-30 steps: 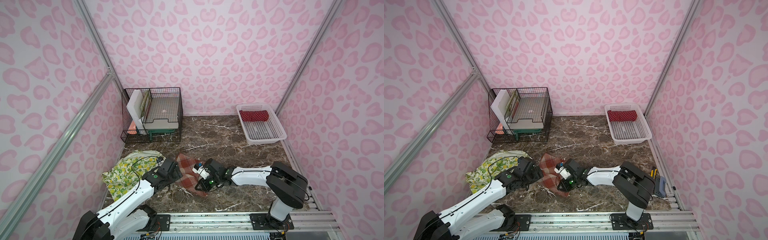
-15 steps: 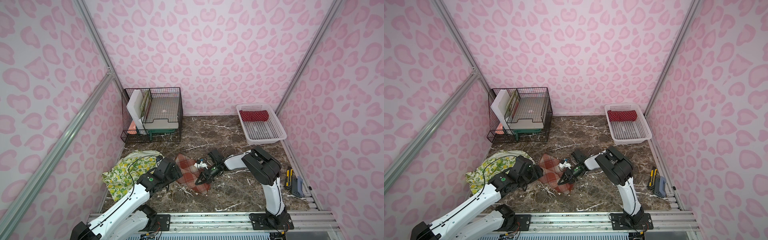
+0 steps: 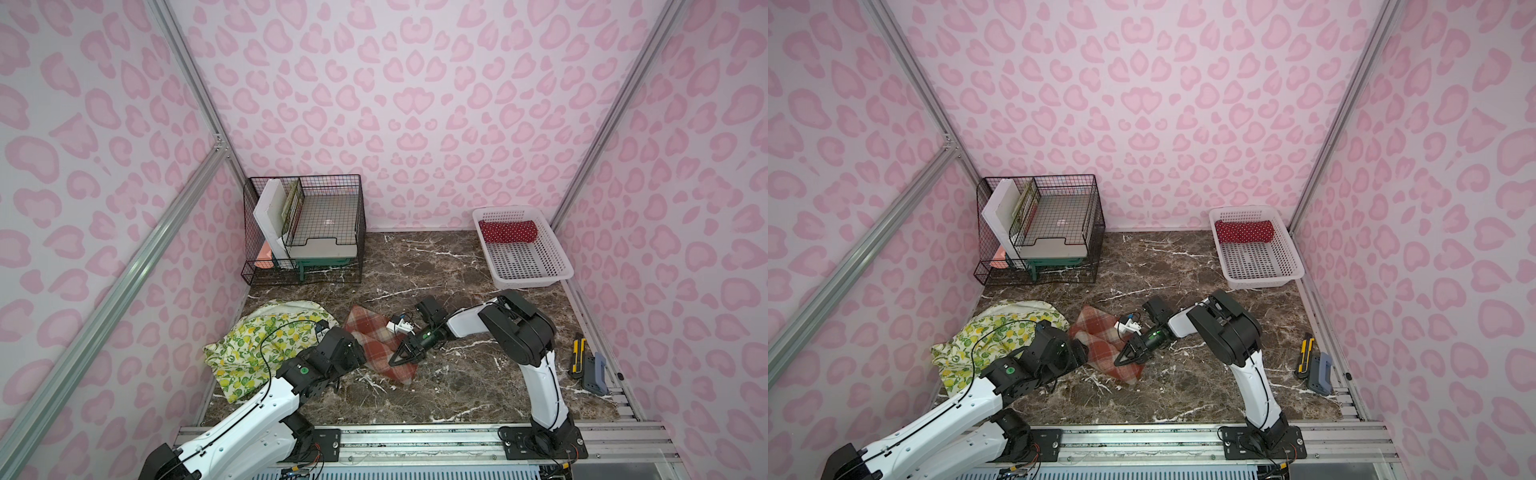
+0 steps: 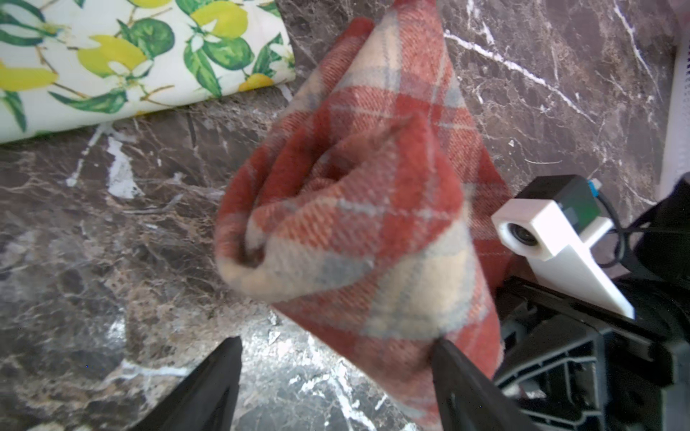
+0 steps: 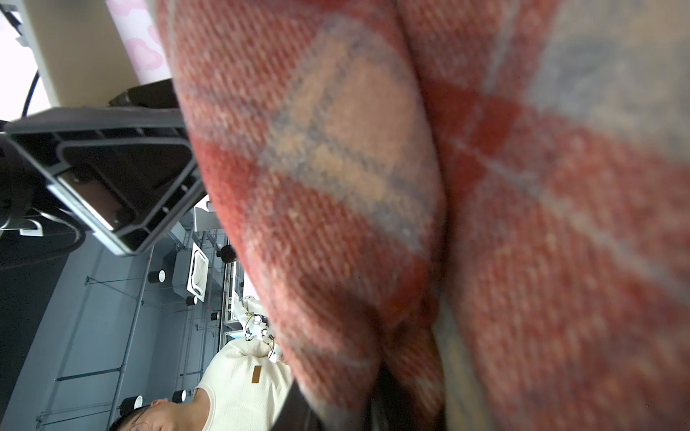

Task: Roll up the skirts
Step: Roll the skirt at the center of the board.

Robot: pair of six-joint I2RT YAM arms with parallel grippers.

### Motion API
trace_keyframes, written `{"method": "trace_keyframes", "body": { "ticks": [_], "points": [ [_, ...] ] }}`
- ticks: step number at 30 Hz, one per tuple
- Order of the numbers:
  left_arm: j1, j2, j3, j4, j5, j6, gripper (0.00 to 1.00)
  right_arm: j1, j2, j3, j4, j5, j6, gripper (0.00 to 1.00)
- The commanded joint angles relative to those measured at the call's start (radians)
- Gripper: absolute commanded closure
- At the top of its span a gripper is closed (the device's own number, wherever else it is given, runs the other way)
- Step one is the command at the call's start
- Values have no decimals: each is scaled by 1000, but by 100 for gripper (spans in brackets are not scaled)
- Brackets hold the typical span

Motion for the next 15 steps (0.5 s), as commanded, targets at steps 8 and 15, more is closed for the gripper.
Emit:
{"method": "trace_keyframes", "body": {
  "ticks": [8,15],
  "points": [
    [2,209,-45,278,-145,-27,15,2,11,-58,-141,327,-19,100],
    [23,395,18,223,-142,-49,26,1,-9,-82,-155,334,-30,100]
  ]
}}
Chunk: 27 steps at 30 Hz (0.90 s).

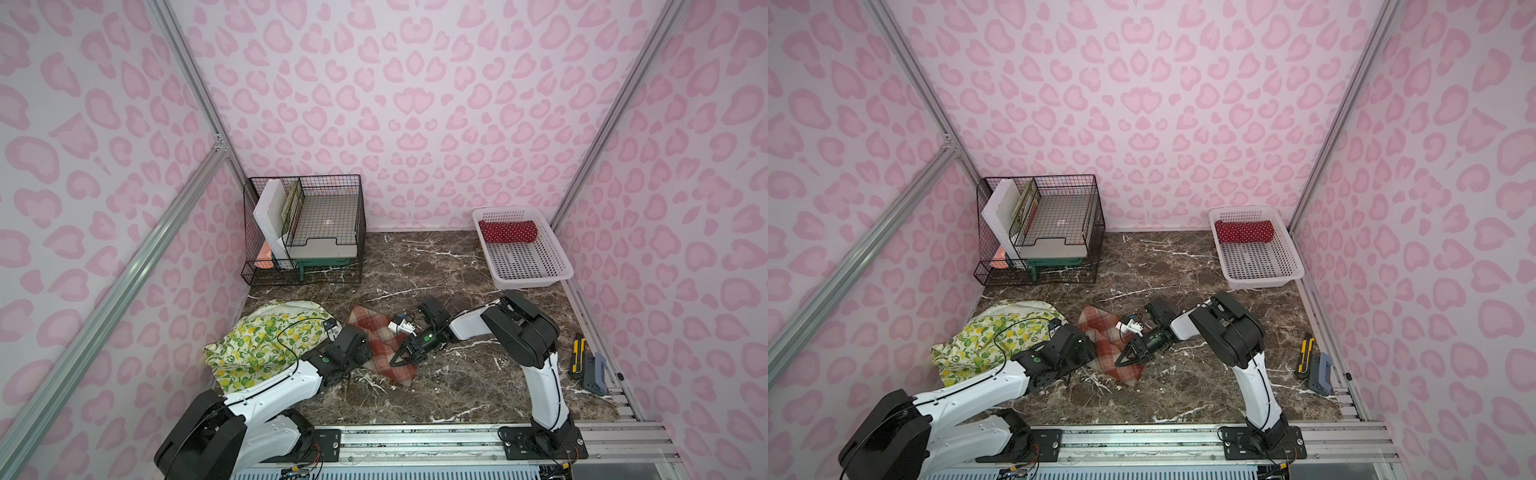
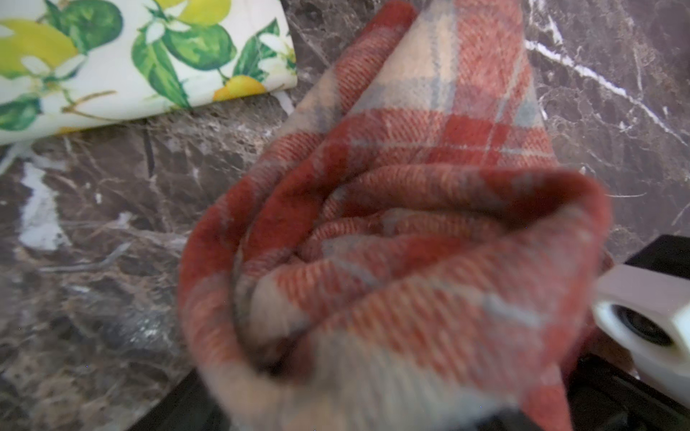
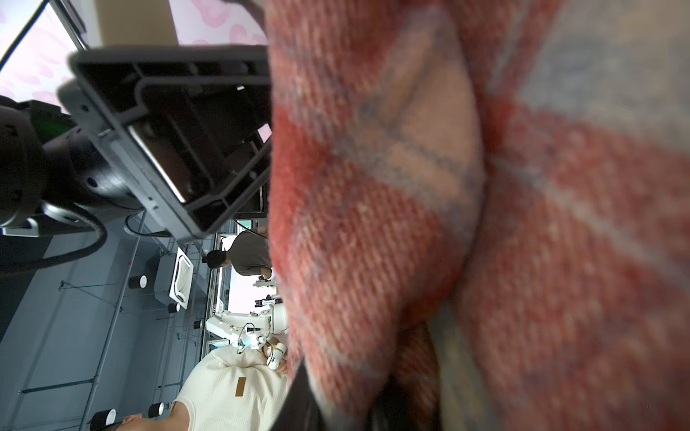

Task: Roll up the skirts
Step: Roll the skirt at the center of the board.

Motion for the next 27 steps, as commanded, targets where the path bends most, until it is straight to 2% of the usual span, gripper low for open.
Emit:
{"method": "trace_keyframes", "body": {
  "ticks": [1,4,5,6,7,8,10,14,18,21,23,25,27],
  "points": [
    [25,93,28,-30,-69,-19,30,0,16,-38,-209,299,-27,100],
    [39,191,64,-16,-17,-1,54,0,-3,-64,-211,312,-24,100],
    [40,220,76,-15,-3,0,66,-2,-12,-72,-216,320,-25,99],
    [43,249,91,-17,11,6,83,-1,-29,-78,-227,346,-28,93],
    [45,272,106,-29,17,5,94,-2,-44,-88,-233,357,-28,86],
    [46,293,120,-42,24,7,100,-4,-64,-104,-234,363,-26,79],
    [46,320,139,-51,37,14,100,-5,-103,-125,-257,406,-29,65],
    [46,355,165,-57,69,50,100,-6,-213,-153,-360,559,-69,58],
    [45,388,200,-98,86,72,100,-3,-397,-160,-507,805,-86,50],
    [35,394,226,-135,89,84,100,38,-569,-118,-658,1054,-70,44],
    [16,389,241,-160,79,86,100,106,-646,-72,-739,1217,-48,43],
    [5,391,253,-176,78,90,100,186,-696,-39,-762,1311,-24,44],
    [-2,397,261,-183,80,94,100,271,-720,-23,-724,1370,-9,52]
  ]
}}
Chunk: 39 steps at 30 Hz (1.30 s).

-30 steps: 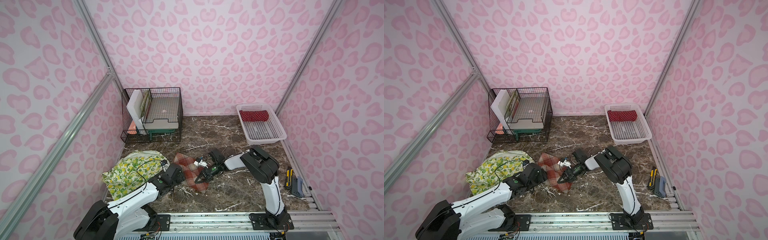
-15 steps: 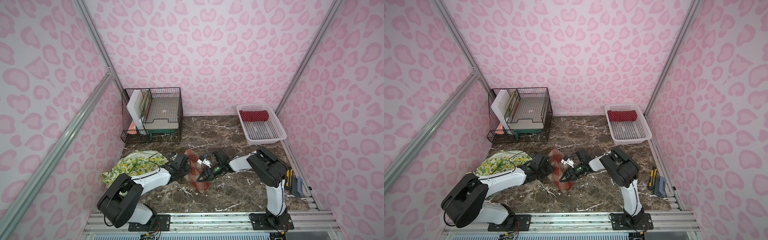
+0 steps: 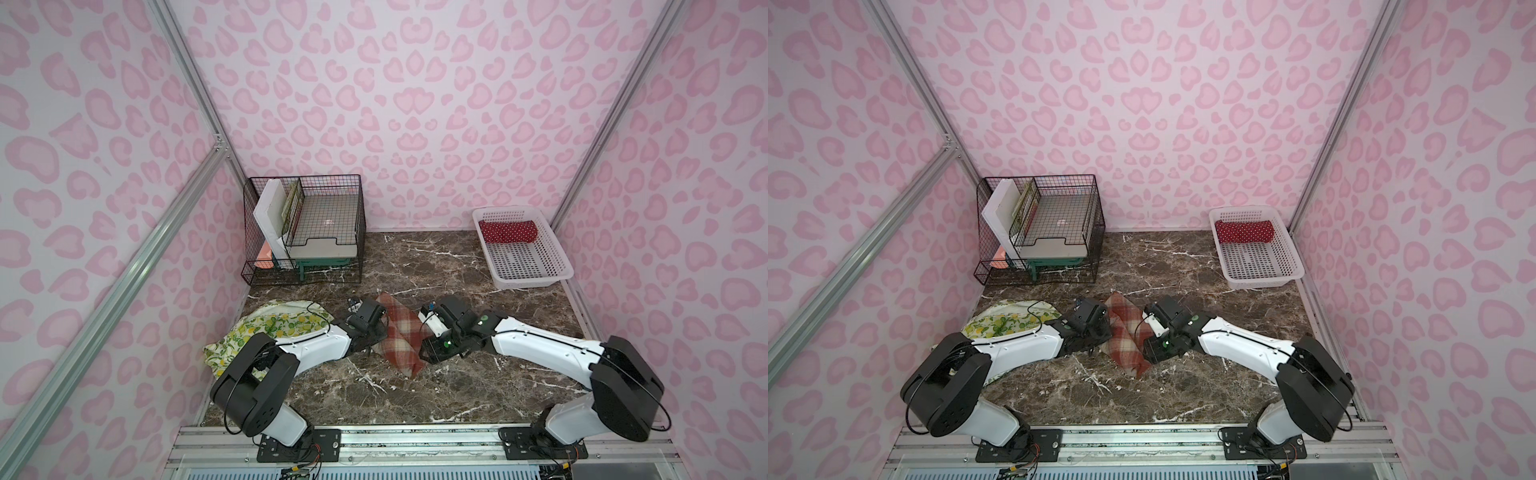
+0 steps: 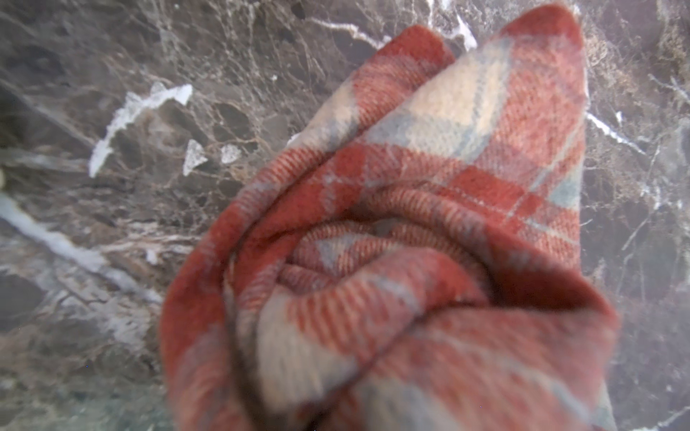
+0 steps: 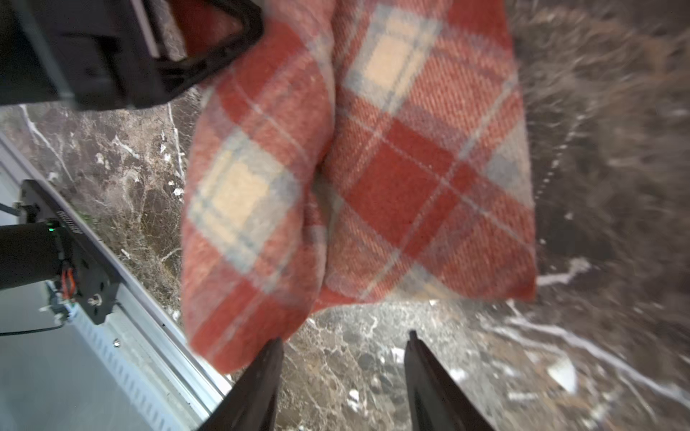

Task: Roll up the skirts
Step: Roll the skirt at the center of the board.

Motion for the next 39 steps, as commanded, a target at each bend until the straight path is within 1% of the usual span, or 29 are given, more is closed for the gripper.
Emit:
{"method": "trace_keyframes", "body": {
  "ticks": [1,3,5,7,9,10,11,15,18,21,22,24,25,28,29,30,31,32,33,34,36,37,38,39],
  "points": [
    [-7,30,-6,-253,-1,23,100,120,-30,17,-46,288,26,55],
    [-13,32,-3,-254,6,26,100,228,-24,20,42,356,-4,57],
    [-15,35,2,-258,11,28,100,296,-4,29,125,393,-48,57],
    [-16,39,12,-268,17,34,100,333,25,21,203,415,-97,54],
    [-17,40,19,-269,23,40,100,362,63,22,245,446,-138,48],
    [-18,38,19,-266,24,44,100,373,84,16,271,472,-167,44],
    [-18,39,23,-271,24,47,100,375,108,12,285,492,-185,41],
    [-19,38,24,-260,34,51,100,371,209,11,289,607,-214,36],
    [-19,37,18,-245,49,58,100,371,268,-7,287,637,-208,34],
    [-19,38,18,-229,71,69,100,367,328,-4,247,660,-166,36],
    [-19,39,19,-226,75,73,100,367,346,-3,231,658,-154,38],
    [-19,39,20,-211,85,83,100,369,385,-7,199,637,-120,44],
    [-19,40,21,-208,89,86,100,369,403,-8,187,619,-109,51],
    [-19,41,32,-202,106,102,100,375,429,-17,155,553,-90,77],
    [-19,39,38,-203,108,107,100,379,422,-21,152,523,-92,85],
    [-19,36,42,-202,112,117,99,380,411,-29,154,484,-97,90],
    [-18,29,49,-209,110,119,91,379,397,-31,153,452,-100,94],
    [-18,19,53,-210,110,127,81,371,382,-34,151,403,-98,100],
    [-16,7,59,-215,110,136,64,357,365,-34,152,331,-97,100],
    [-15,-4,71,-230,108,143,51,338,351,-35,155,256,-100,100],
    [-10,-30,97,-260,108,169,37,285,323,-39,178,77,-84,100],
    [-9,-48,102,-273,100,173,11,257,317,-43,192,-12,-71,100],
    [-7,-74,104,-284,86,172,2,225,312,-47,212,-87,-58,100],
    [-2,-102,99,-295,71,172,1,197,307,-54,232,-168,-49,100]
  ]
}}
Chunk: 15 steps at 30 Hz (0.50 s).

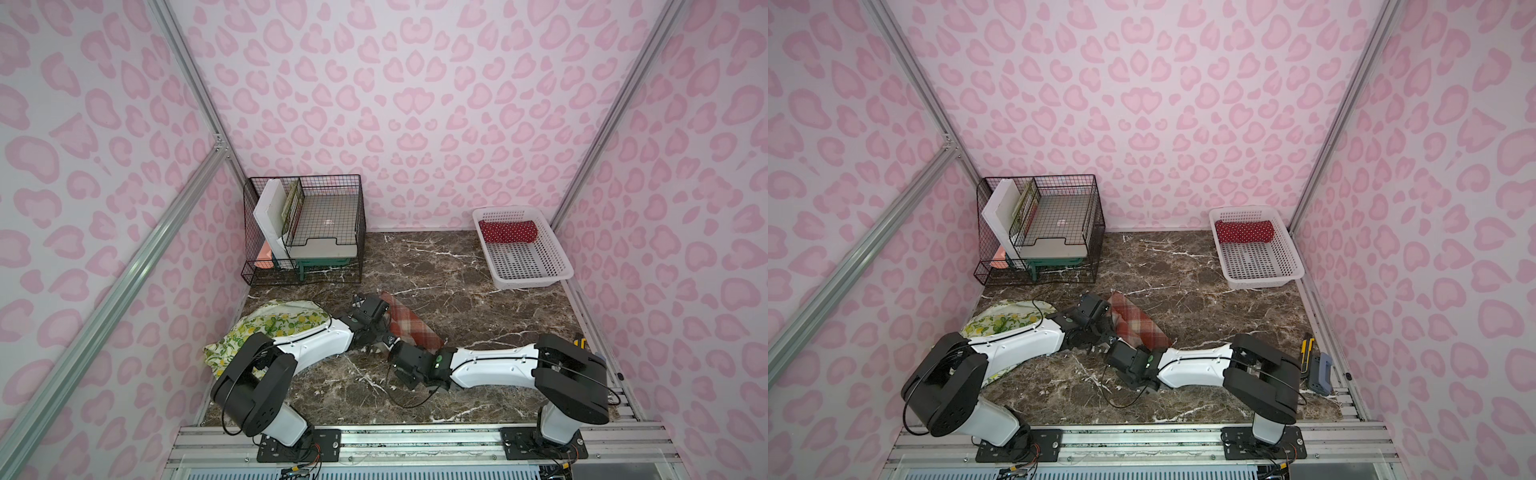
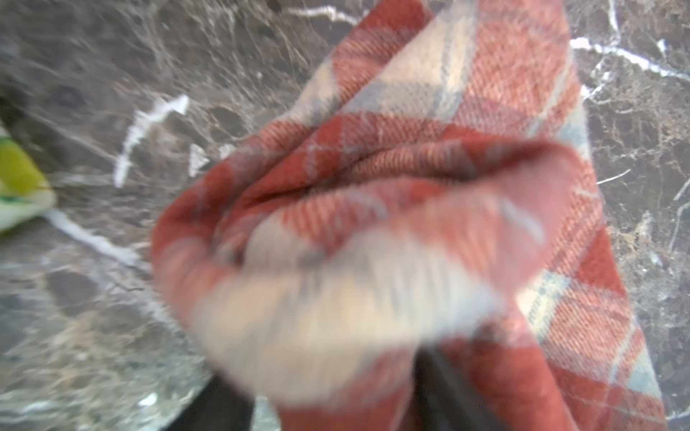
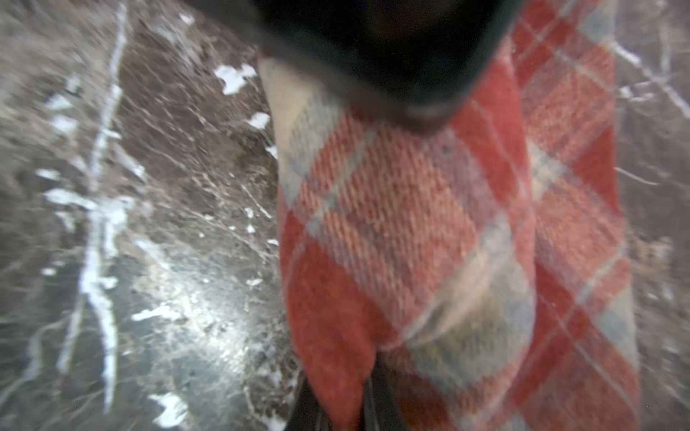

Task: Roll up the skirts
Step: Roll the skirt at the center of the board.

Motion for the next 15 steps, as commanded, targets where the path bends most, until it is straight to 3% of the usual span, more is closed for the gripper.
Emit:
{"method": "trace_keyframes", "body": {
  "ticks": [1,6,11,15],
  "points": [
    [9,-78,1,-115,58,36,1,-72,11,-29,-84,-519,85,100],
    [59,-208,-23,-137,36,29,1,-218,23,-80,66,-853,159,100],
    [68,-290,-35,-162,-3,20,1,-269,84,-90,81,-889,181,100],
    [87,-341,-61,-152,1,20,2,-323,116,-131,191,-1011,242,100]
  ]
}}
